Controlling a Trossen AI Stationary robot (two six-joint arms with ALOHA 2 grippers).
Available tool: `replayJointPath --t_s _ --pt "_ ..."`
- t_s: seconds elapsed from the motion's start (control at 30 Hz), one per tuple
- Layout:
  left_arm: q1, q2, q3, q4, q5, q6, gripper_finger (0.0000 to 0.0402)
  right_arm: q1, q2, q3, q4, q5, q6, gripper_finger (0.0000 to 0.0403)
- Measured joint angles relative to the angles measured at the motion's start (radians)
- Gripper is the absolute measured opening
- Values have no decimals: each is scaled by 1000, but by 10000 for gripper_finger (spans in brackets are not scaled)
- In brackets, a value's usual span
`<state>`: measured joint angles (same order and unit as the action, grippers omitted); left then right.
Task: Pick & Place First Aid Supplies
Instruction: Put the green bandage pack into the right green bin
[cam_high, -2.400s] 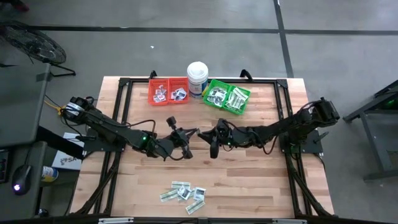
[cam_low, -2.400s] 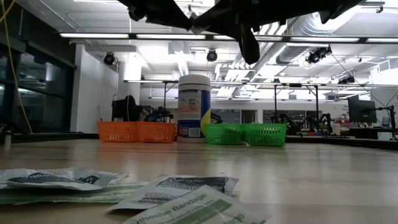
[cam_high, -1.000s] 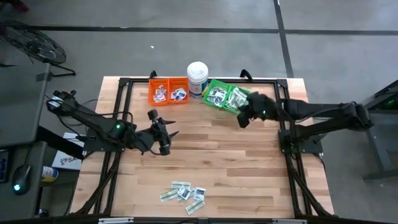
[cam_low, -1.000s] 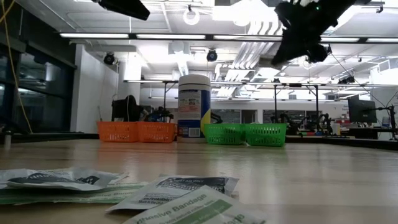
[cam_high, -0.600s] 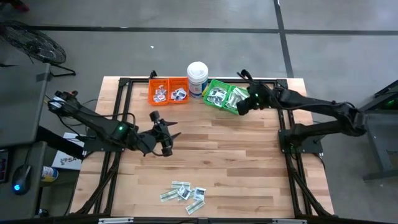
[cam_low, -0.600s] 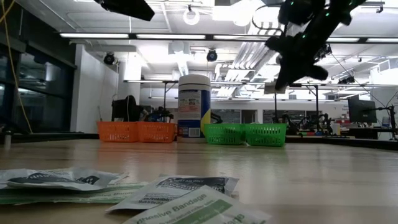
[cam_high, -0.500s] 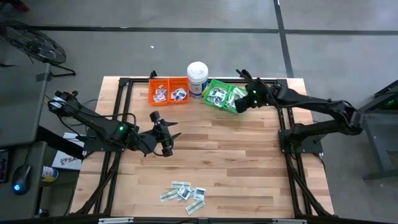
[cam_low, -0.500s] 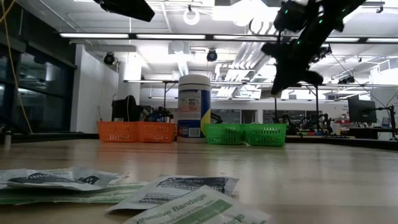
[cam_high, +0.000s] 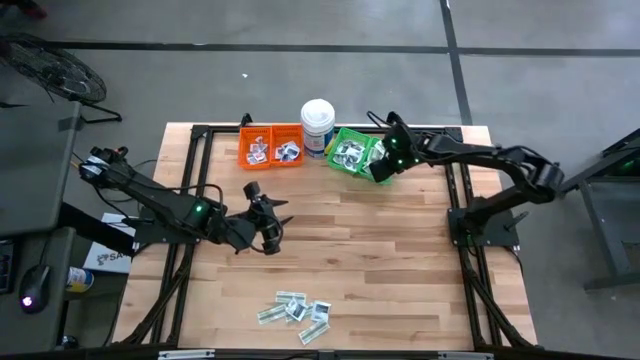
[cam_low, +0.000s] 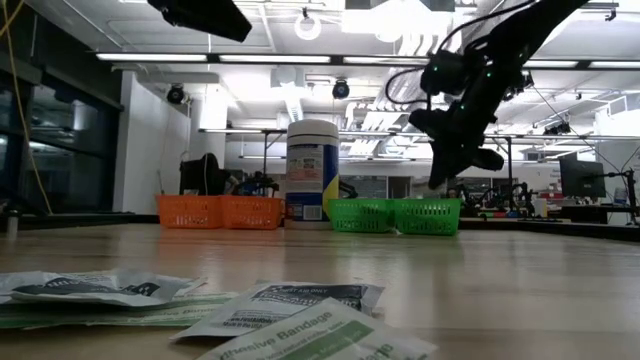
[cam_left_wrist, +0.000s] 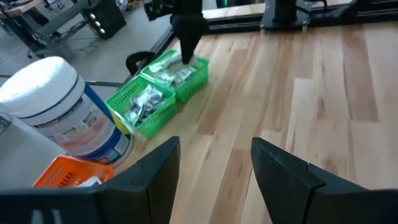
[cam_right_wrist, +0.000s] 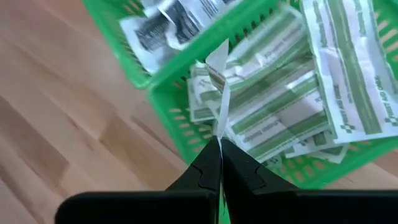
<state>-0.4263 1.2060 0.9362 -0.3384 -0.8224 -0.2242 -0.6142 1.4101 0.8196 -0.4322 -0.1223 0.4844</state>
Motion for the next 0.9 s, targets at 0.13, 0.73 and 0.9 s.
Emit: replayJointPath --t_s 0.13,0.73,0.9 --pt "0 5 -1 -6 5 -17 192 -16 31 0 0 -8 -25 0" --pt "0 9 -1 -9 15 -21 192 -23 25 0 7 -13 -93 95" --pt "0 9 -1 -14 98 -21 192 -33 -20 0 3 -7 -111 142"
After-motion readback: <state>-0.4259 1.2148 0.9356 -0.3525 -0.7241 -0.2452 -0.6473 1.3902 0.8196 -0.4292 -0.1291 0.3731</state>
